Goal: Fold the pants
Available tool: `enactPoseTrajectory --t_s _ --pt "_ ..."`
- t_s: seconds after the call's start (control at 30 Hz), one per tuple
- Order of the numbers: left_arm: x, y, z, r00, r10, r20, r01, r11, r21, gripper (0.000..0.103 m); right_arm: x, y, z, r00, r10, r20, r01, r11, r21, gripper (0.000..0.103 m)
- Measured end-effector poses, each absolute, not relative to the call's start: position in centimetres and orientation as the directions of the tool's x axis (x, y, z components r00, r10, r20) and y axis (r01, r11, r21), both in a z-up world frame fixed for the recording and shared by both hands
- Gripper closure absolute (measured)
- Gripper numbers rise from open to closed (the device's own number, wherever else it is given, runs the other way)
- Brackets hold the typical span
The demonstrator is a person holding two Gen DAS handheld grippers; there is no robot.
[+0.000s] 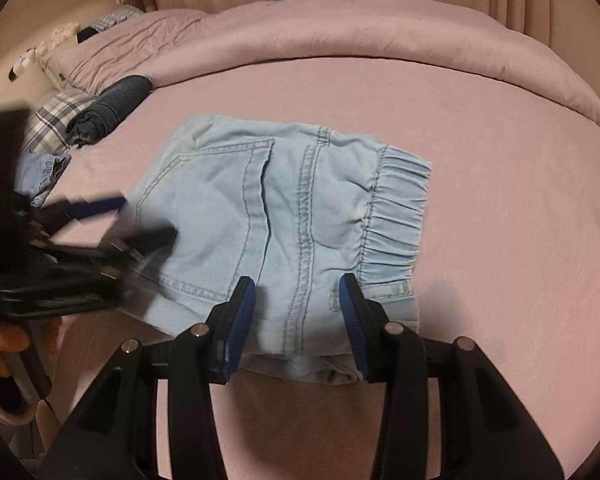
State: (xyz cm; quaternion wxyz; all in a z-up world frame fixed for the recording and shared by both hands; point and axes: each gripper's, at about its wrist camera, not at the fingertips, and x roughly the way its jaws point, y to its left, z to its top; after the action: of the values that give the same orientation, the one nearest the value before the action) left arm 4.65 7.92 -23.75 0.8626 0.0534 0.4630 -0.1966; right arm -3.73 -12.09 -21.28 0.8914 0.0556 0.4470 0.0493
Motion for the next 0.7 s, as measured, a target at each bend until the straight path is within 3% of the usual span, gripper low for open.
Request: enactPoseTrajectory --t_s 0.1,0.2,0.27,0.3,0.53,0.7 --pt "4.2 9.1 -22.7 0.511 -0.284 -0.812 0.378 0.922 -0.084 0.012 -3.7 -12.1 -20.3 0.585 0.156 -0.796 -0.051 0.986 0.156 0.058" --pt "3.8 11.2 -21.9 0.532 -0.279 -0.8 0.334 0.937 -0.104 0.012 -4.5 -14.2 -18.7 0.611 0.265 -0.746 -0.022 0.948 0.318 0.049" --pt "3.7 12.4 -21.7 0.53 -0.288 -0.798 0.31 0.941 -0.133 0.012 -5.5 -16.0 -18.4 0.639 0.29 -0.713 0.031 0.916 0.401 0.029" --pt "3.6 13.0 -21.6 0.529 -0.292 -0.797 0.296 0.943 -0.148 0.012 -5.8 -16.7 -18.4 0.648 0.282 -0.708 0.056 0.909 0.414 0.028" --pt "2.6 15.3 -20.7 0.534 -0.308 -0.787 0.254 0.947 -0.199 0.012 -7.8 -18.6 -19.2 0.651 0.246 -0.718 0.162 0.879 0.448 0.028" --pt "2.8 14.6 -20.6 0.522 -0.326 -0.788 0.26 0.941 -0.217 0.012 -6.9 -16.6 -17.8 0.688 0.265 -0.675 0.096 0.889 0.448 0.029"
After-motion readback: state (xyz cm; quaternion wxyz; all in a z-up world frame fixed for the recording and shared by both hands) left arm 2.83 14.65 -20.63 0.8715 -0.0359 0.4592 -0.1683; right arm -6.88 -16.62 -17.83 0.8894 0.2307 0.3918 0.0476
